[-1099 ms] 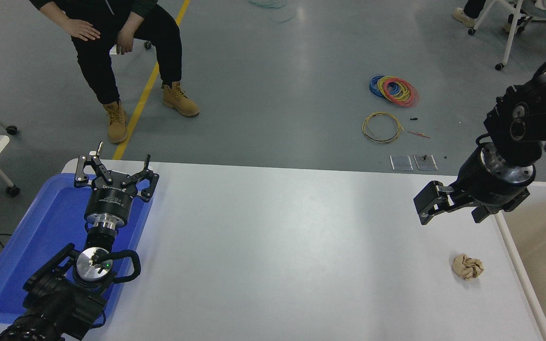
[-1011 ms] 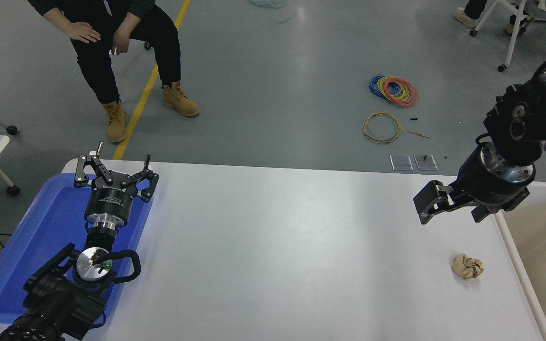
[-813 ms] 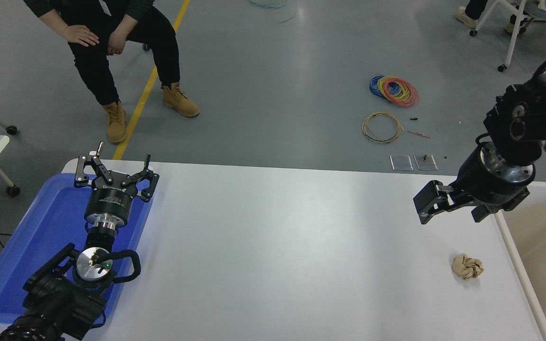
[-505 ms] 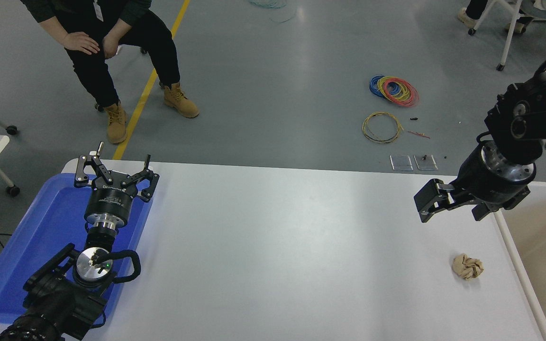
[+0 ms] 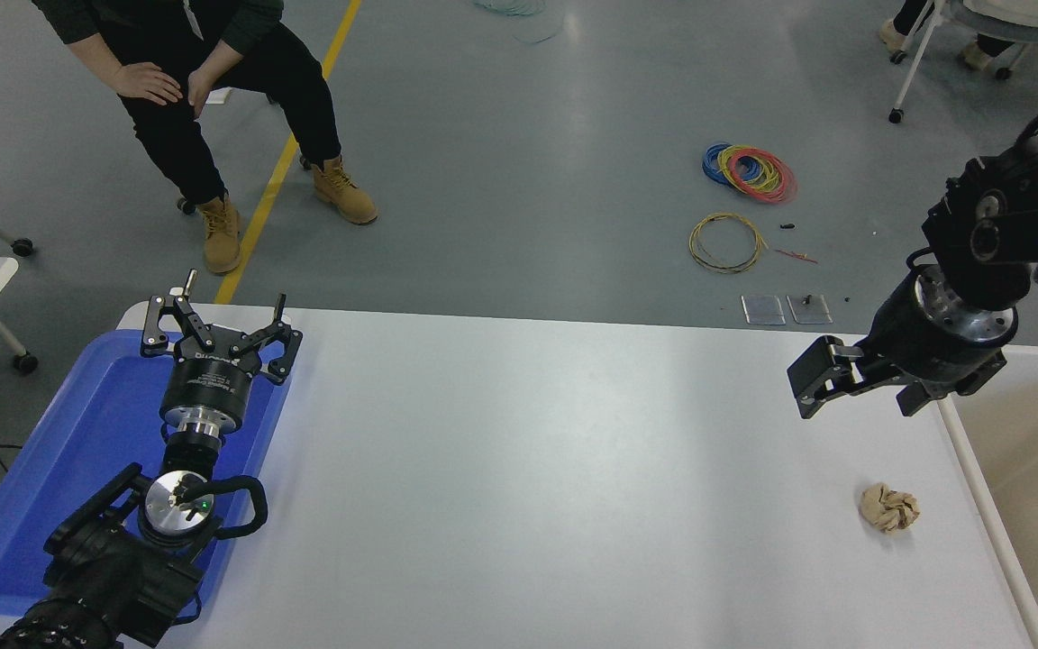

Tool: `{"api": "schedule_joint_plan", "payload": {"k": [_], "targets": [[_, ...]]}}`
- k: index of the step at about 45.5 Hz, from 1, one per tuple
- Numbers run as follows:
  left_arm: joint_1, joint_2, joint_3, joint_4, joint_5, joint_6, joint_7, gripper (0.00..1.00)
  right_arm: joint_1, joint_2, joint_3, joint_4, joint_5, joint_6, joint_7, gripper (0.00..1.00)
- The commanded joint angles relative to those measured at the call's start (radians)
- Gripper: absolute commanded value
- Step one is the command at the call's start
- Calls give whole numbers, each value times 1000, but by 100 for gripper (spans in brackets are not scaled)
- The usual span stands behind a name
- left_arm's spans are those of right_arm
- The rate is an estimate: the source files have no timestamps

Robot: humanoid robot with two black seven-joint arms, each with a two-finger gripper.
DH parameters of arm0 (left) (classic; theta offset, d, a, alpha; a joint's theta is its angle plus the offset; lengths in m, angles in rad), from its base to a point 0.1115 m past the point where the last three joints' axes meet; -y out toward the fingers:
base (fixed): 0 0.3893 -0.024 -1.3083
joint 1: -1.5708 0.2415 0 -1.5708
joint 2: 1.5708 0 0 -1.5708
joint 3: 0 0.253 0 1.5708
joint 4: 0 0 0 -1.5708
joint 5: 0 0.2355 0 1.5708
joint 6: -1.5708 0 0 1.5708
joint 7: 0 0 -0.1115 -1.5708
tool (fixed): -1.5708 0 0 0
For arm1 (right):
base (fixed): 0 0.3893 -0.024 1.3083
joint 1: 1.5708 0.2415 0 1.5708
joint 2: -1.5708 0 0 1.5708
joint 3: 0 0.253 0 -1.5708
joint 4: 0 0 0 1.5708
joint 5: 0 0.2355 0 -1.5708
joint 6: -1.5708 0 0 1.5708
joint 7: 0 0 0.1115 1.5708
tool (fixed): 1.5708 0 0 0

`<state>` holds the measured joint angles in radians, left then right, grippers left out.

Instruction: Pick up paper ball place in dustbin

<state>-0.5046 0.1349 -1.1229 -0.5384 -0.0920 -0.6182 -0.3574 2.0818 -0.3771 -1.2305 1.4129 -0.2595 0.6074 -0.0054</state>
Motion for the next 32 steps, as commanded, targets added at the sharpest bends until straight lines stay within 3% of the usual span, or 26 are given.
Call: {"api": "schedule_joint_plan", "payload": {"k": [1, 32], "targets": [[0, 0, 0, 0, 0, 0, 1, 100, -46, -9, 19, -54, -1, 0, 1, 100], [0, 0, 0, 0, 0, 0, 1, 100, -97, -144, 12, -141, -1, -15, 2, 100]]}}
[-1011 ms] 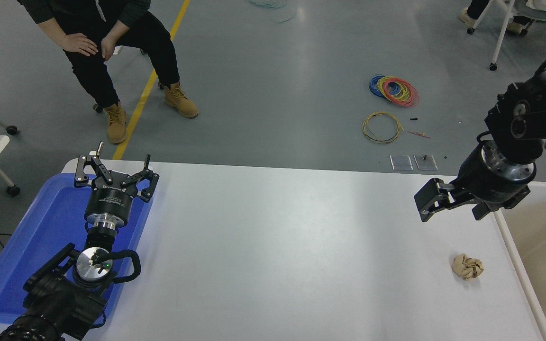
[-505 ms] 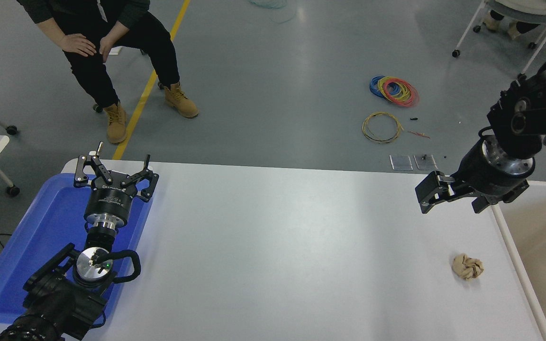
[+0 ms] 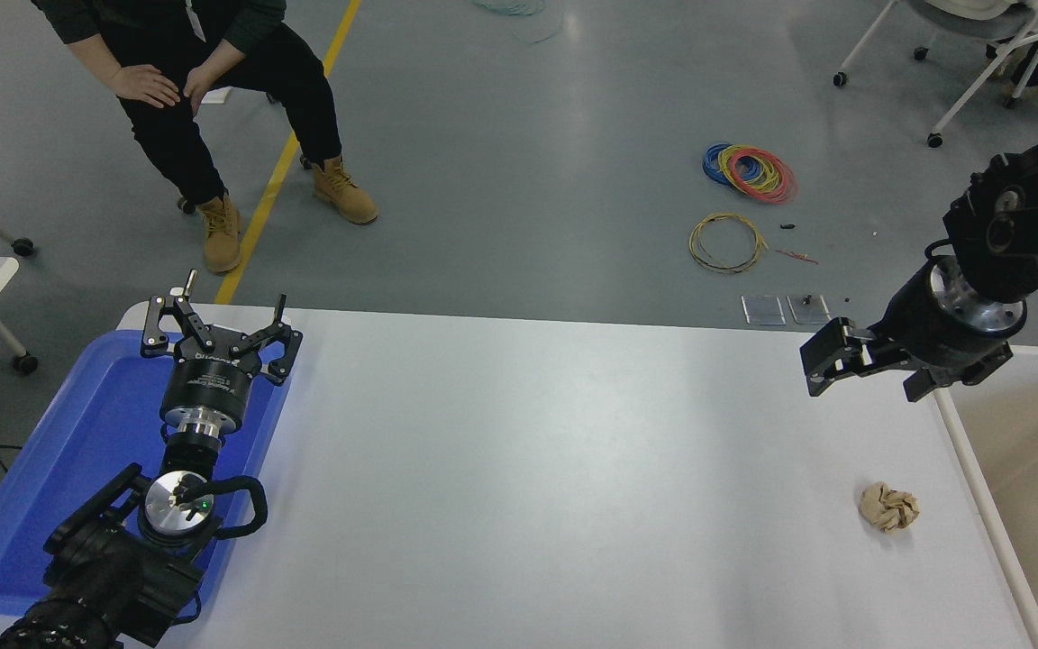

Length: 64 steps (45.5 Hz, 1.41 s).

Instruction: Pick up paper ball place in dustbin

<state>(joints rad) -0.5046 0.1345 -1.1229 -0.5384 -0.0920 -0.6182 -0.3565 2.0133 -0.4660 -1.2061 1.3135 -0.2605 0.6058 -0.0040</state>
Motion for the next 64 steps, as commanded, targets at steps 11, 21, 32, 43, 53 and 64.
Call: {"api": "schedule_joint_plan", "payload": {"k": [11, 21, 32, 43, 53, 64], "targets": [[0, 1, 0, 0, 0, 0, 1, 100, -136, -155, -9, -46, -63, -139, 1, 100], [0, -1, 0, 0, 0, 0, -1, 100, -195, -213, 37, -49, -270, -161, 2, 100], [0, 1, 0, 0, 0, 0, 1, 100, -382, -212, 148, -115, -290, -241, 2, 100], [0, 1, 0, 0, 0, 0, 1, 100, -545, -204, 194, -206, -289, -354, 2, 100], [0, -1, 0, 0, 0, 0, -1, 100, -623, -201, 244, -206, -289, -411, 2, 100], [0, 1, 0, 0, 0, 0, 1, 100, -720, -158, 327, -229, -290, -468, 2, 100]]}}
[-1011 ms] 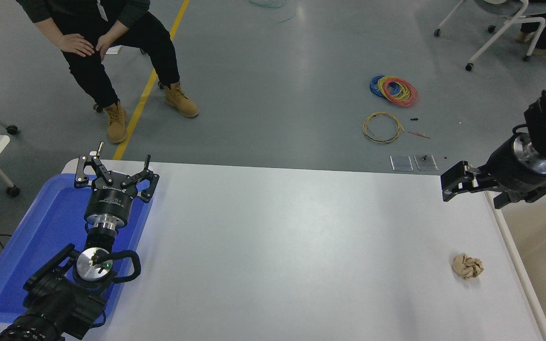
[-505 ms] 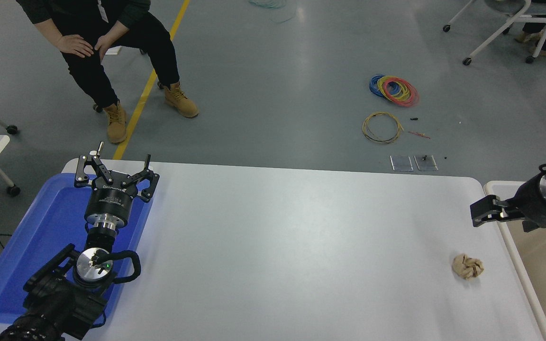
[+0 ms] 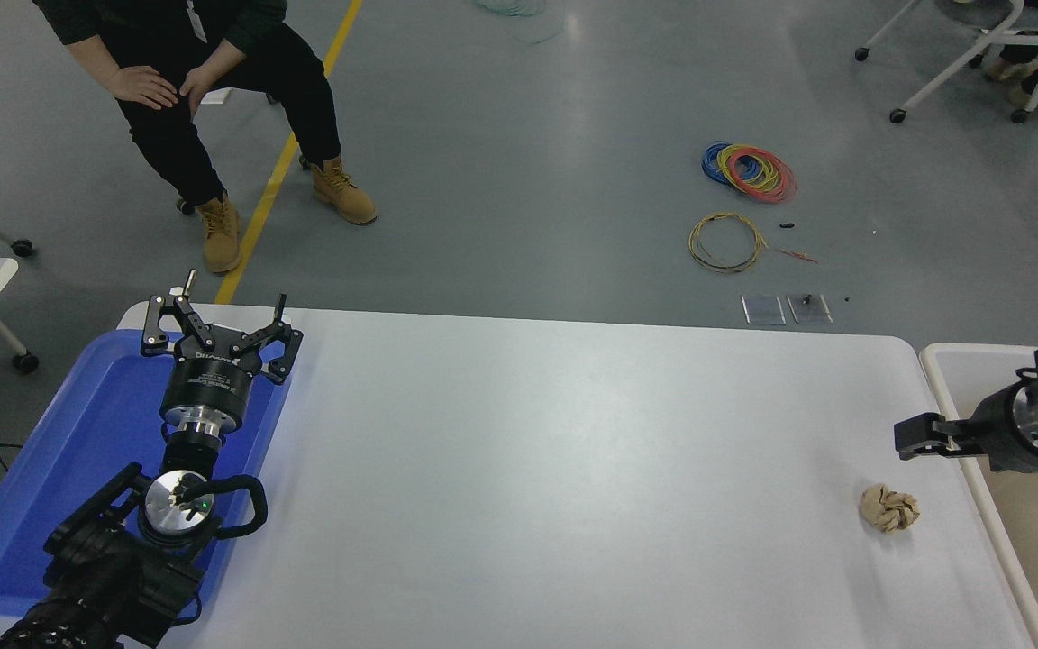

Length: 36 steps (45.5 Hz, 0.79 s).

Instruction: Pick up paper ball place in dustbin

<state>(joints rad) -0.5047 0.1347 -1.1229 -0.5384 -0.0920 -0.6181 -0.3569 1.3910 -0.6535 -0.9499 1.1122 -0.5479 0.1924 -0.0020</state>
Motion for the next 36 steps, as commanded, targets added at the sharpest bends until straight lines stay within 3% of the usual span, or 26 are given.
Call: {"api": "schedule_joint_plan", "payload": {"k": [1, 36], "targets": [[0, -1, 0, 0, 0, 0, 1, 100, -104, 32, 72, -32, -3, -56, 0, 100], [0, 0, 0, 0, 0, 0, 1, 100, -293, 132, 114, -261, -3, -77, 5, 100]]}}
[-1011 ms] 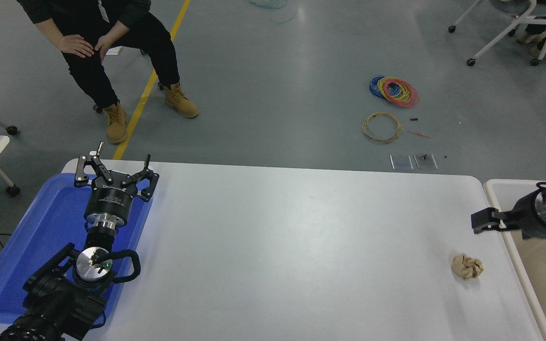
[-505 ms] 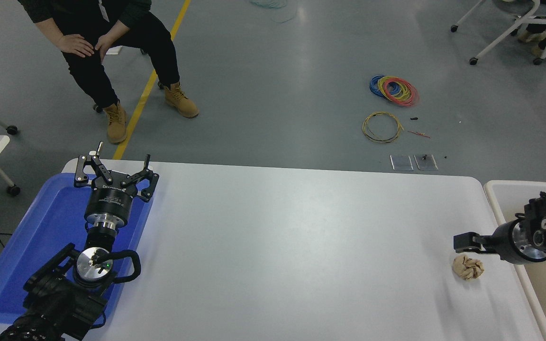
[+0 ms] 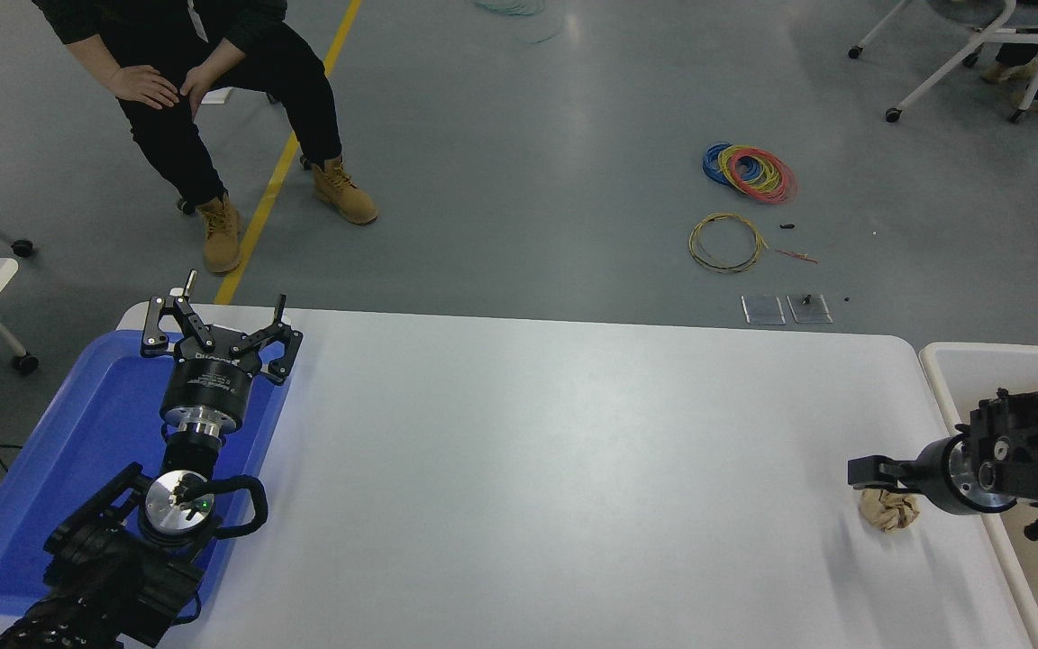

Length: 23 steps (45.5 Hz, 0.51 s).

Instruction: Pick up paper ball place in dustbin

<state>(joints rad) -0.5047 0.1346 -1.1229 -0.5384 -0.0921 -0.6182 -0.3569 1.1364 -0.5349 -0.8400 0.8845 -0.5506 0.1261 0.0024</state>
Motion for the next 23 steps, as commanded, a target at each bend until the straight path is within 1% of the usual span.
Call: {"api": "schedule_joint_plan", "payload": {"k": [1, 11, 23], "targets": [[0, -1, 0, 0, 0, 0, 0, 100, -41, 13, 4, -33, 0, -14, 1, 100], [0, -1, 0, 0, 0, 0, 1, 100, -61, 15, 4, -32, 0, -62, 1, 100], [0, 0, 0, 0, 0, 0, -1, 100, -70, 35, 4, -35, 0, -82, 4, 98]]}}
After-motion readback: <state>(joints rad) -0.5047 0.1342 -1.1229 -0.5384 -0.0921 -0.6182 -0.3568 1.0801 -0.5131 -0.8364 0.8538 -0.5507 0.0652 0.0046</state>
